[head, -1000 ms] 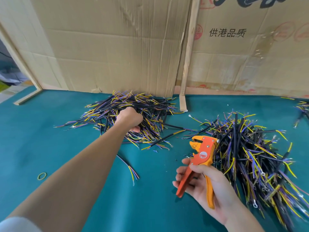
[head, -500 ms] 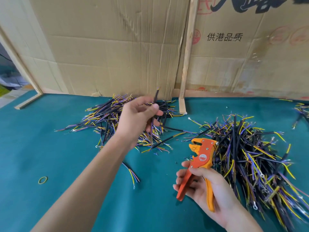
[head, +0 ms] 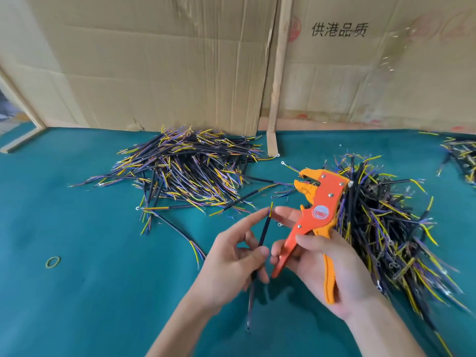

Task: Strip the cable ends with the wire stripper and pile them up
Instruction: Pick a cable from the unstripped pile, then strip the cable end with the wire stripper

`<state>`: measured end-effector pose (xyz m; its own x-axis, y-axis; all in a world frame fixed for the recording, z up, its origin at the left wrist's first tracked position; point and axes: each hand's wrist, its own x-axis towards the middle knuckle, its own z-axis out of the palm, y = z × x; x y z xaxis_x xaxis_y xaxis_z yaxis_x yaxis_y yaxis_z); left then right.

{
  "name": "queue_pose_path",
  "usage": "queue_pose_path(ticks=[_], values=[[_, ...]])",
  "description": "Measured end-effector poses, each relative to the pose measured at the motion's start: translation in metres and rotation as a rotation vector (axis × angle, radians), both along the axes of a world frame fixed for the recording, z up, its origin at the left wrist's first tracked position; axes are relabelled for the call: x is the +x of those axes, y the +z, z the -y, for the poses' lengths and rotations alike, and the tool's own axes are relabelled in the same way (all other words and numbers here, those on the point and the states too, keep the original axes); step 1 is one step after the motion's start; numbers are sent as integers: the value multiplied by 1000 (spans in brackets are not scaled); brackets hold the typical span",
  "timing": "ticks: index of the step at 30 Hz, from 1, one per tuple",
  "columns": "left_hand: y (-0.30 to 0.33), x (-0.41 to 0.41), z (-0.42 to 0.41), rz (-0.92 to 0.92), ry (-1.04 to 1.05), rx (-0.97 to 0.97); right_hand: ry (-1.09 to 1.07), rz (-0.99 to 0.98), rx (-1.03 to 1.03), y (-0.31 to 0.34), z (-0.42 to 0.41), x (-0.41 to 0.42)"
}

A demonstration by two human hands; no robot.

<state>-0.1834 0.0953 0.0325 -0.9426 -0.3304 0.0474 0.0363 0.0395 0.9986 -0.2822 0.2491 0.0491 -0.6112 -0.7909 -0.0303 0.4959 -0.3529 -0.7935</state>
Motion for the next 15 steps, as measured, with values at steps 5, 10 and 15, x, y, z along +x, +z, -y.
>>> queue_pose_path(ticks=[5, 10, 15], values=[[1, -6, -3, 1, 4, -6, -14, -20, 28, -1, -1, -1], [4, -14, 0, 44, -84, 45, -26, -42, 63, -2, -4, -4], [2, -19, 2, 52, -103, 28, -4, -36, 56, -2, -4, -4]])
